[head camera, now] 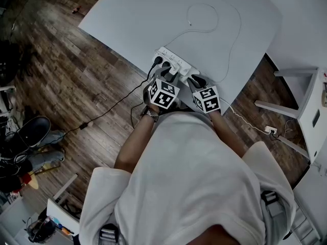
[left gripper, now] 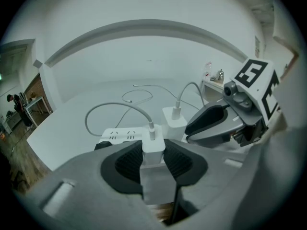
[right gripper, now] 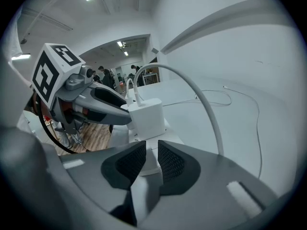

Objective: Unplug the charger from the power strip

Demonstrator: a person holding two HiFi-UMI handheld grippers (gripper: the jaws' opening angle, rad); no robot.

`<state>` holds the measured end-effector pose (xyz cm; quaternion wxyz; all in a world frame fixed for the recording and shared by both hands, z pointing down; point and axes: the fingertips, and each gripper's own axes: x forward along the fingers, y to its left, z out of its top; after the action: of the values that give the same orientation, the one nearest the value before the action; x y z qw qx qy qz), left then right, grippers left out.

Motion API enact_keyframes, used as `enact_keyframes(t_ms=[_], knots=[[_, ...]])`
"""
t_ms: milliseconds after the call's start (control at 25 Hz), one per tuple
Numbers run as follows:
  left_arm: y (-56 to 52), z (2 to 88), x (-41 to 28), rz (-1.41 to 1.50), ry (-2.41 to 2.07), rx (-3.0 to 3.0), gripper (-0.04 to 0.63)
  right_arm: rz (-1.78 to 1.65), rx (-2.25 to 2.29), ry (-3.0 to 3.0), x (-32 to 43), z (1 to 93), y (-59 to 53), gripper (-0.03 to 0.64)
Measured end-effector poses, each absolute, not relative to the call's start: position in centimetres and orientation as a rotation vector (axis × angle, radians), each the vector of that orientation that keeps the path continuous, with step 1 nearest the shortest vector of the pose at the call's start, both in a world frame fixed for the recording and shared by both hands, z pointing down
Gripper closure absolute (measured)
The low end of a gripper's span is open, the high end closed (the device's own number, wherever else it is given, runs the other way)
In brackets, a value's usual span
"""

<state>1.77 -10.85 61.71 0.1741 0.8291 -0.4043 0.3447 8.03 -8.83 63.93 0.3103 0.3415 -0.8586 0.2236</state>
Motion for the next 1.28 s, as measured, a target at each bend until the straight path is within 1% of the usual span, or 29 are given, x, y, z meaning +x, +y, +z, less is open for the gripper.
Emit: enact_keyframes(t_ms=[560, 1000, 1280], knots=[[-10.94, 61.65, 1.27, 0.792, -1.138, 2.272, 0.456, 0.577, 0.910, -2.265, 7.88, 64.00, -8.86, 0.538], [-10.82, 61.71, 1.79, 0.951, -1.153, 2.356, 0.457, 0.575, 0.914, -2.261, 8.02, 64.01, -8.83, 0.538], [-11.01, 61.61, 1.47, 0.826, -1.138, 2.308, 0.456, 0.579, 0.914, -2.263, 7.90, 64.02, -8.88, 0.538]])
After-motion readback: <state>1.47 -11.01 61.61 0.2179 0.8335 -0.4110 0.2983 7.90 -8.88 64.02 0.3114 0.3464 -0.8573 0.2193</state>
